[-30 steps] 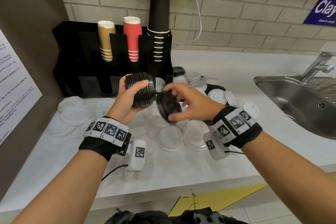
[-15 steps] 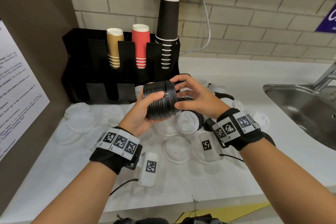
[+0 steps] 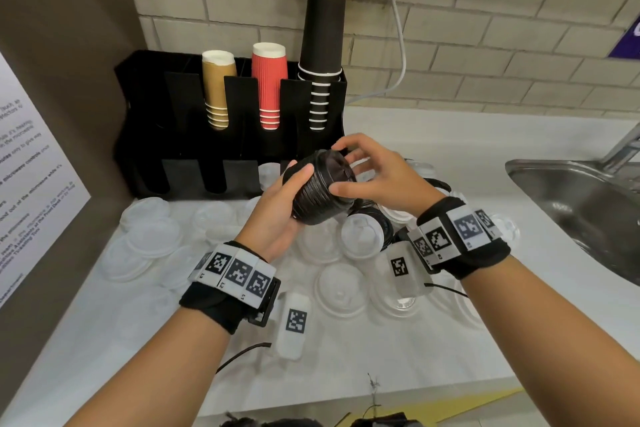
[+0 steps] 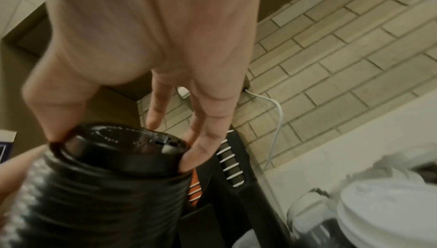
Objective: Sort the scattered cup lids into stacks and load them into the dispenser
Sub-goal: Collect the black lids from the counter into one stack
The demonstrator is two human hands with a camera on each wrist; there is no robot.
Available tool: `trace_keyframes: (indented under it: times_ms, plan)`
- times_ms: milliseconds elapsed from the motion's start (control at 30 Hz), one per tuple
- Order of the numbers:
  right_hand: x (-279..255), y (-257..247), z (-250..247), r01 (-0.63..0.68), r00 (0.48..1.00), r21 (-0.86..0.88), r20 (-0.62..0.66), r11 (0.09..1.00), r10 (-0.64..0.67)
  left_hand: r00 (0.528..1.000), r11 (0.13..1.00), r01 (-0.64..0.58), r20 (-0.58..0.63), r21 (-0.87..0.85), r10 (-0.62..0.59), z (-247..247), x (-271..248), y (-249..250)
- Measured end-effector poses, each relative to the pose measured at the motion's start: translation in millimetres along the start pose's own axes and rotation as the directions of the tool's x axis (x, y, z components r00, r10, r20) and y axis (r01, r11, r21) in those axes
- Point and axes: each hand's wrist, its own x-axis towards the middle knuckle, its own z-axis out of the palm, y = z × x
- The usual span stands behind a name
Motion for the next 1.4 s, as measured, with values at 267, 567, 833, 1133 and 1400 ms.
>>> trace_keyframes:
  times_ms: [267, 567, 833, 1133, 1400]
  plan:
    - [21, -5, -12, -0.043, 0.997, -0.066, 0.063, 0.997, 0.047, 0.986, 0.997, 0.015, -0.164, -0.076, -0.027, -10, 7, 8]
    - [4, 58, -14, 0.257, 0.79, -0.933, 0.352, 0.25, 0.502, 0.998, 0.988, 0.035, -0.048, -0.154, -0.042, -21, 0, 21]
    - [9, 70, -4, 0.431, 0.837, -0.895, 0.444, 0.114, 0.319, 0.996, 0.988, 0.021, -0.078, -0.153, -0.033, -21, -2, 20]
    - [31, 58, -10, 0.087, 0.943, -0.861, 0.234, 0.5, 0.238, 1.0, 0.974, -0.001, 0.002, -0.227, 0.001, -23, -9, 21]
    - [32, 14, -34, -0.19, 0.977, -0.009, 0.093, 0.982, 0.19, 0.995, 0.985, 0.051, -0.075, -0.164, -0.064, -18, -11, 18]
